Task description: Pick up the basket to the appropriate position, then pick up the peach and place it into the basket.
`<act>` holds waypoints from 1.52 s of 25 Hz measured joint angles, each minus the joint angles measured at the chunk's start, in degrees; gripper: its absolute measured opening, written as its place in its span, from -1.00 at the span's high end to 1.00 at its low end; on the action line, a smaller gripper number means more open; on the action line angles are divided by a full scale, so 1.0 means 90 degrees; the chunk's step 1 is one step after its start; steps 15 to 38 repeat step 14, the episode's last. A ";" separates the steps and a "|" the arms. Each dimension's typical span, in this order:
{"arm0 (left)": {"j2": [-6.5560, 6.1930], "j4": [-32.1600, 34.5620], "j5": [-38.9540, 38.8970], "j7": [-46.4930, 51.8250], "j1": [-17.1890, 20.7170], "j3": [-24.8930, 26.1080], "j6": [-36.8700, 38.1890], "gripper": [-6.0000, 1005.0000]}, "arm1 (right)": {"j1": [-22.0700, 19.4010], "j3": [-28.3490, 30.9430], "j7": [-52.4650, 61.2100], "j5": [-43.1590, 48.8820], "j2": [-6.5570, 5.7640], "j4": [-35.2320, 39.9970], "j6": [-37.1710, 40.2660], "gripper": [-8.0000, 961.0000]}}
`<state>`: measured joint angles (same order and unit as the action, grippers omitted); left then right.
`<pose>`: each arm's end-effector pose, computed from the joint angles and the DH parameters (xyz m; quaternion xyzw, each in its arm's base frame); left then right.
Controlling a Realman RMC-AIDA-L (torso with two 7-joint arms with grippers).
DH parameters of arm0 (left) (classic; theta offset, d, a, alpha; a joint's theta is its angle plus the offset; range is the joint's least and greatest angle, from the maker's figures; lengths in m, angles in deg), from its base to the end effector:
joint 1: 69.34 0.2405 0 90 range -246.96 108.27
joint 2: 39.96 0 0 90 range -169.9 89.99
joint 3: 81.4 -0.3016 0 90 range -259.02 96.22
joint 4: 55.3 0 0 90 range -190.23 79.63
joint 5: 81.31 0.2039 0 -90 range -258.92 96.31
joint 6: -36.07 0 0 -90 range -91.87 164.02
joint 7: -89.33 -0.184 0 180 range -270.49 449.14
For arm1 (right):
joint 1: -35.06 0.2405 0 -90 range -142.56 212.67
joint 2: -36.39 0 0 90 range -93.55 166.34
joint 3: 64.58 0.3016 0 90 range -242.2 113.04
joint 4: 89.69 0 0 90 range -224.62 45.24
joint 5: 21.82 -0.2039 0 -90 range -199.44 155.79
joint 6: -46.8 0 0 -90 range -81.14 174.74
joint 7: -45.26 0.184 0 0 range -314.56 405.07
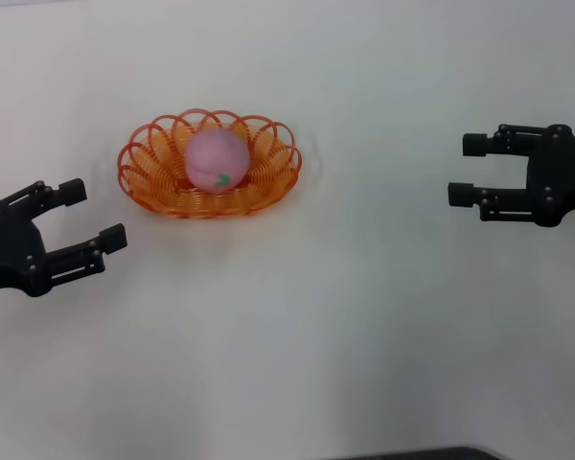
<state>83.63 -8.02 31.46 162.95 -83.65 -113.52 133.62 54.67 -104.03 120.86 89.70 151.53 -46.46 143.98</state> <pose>-0.3277 0.2768 -0.0376 -0.9064 -0.2450 -0.2807 0.1990 0.3287 0.3070 -0.0083 -0.9376 0.2064 0.2329 0.1553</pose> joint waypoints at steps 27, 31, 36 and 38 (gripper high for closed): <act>0.0026 0.0000 0.0096 0.0004 0.0001 -0.0029 0.0025 -0.71 | 0.0089 -0.0049 0.0000 0.0080 0.0066 -0.0009 -0.0152 -0.60; 0.0026 0.0000 0.0096 0.0004 0.0001 -0.0029 0.0025 -0.71 | 0.0089 -0.0049 0.0000 0.0080 0.0066 -0.0009 -0.0152 -0.60; 0.0026 0.0000 0.0096 0.0004 0.0001 -0.0029 0.0025 -0.71 | 0.0089 -0.0049 0.0000 0.0080 0.0066 -0.0009 -0.0152 -0.60; 0.0026 0.0000 0.0096 0.0004 0.0001 -0.0029 0.0025 -0.71 | 0.0089 -0.0049 0.0000 0.0080 0.0066 -0.0009 -0.0152 -0.60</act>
